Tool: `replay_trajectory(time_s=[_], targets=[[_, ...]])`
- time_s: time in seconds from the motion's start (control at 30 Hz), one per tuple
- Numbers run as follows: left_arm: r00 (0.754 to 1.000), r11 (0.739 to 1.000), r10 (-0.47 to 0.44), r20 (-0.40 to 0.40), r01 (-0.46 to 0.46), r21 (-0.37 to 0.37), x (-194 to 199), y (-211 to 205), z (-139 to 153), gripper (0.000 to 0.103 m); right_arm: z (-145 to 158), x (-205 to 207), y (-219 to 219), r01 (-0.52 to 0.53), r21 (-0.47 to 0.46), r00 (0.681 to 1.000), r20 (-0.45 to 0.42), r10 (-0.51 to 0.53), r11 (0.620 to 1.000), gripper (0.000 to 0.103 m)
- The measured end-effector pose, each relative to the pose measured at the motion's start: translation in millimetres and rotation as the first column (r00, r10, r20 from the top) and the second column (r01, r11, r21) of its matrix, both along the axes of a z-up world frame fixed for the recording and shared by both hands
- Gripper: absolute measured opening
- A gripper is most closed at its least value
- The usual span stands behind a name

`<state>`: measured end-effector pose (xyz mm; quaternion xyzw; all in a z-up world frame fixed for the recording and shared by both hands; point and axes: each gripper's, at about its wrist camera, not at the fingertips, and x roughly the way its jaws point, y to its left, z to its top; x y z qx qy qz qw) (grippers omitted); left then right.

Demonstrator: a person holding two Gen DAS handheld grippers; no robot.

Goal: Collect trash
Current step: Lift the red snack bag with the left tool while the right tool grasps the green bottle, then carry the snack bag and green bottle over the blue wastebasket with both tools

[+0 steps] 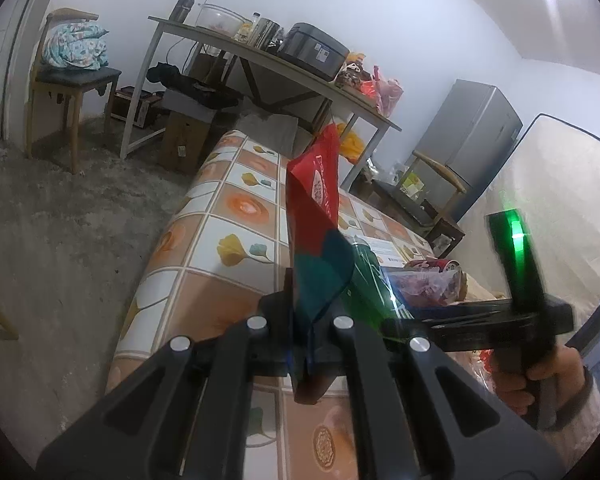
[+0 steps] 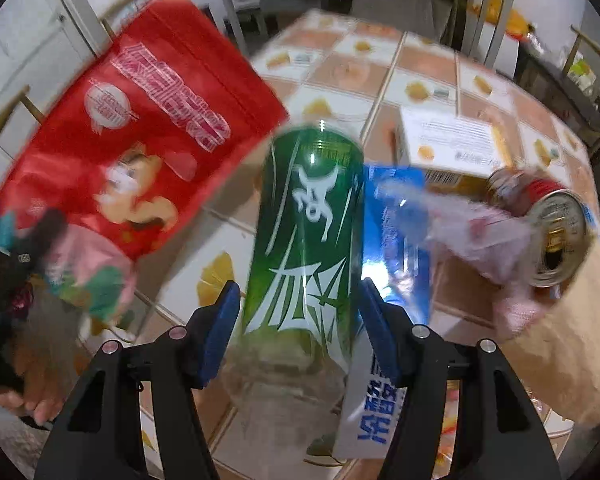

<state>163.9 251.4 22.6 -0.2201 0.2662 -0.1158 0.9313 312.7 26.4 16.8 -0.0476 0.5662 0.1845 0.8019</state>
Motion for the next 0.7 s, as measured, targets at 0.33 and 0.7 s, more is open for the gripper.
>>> replay_trajectory(time_s=[0.33, 0.7], targets=[[0.999, 1.0, 0.03, -0.014, -0.03, -0.006, -3.8, 4.3, -0.3, 0.003, -10.9, 3.5, 6.7, 0.021, 0.042, 0.999, -0.035, -0.02, 0.999, 0.056], [0.995, 0.999, 0.035, 0.097, -0.038, 0.028, -29.1, -1.5, 51.9, 0.003, 58.1, -43.0, -53.7, 0.075, 0.4, 0.988, 0.092, -0.121, 0.913, 0.056]])
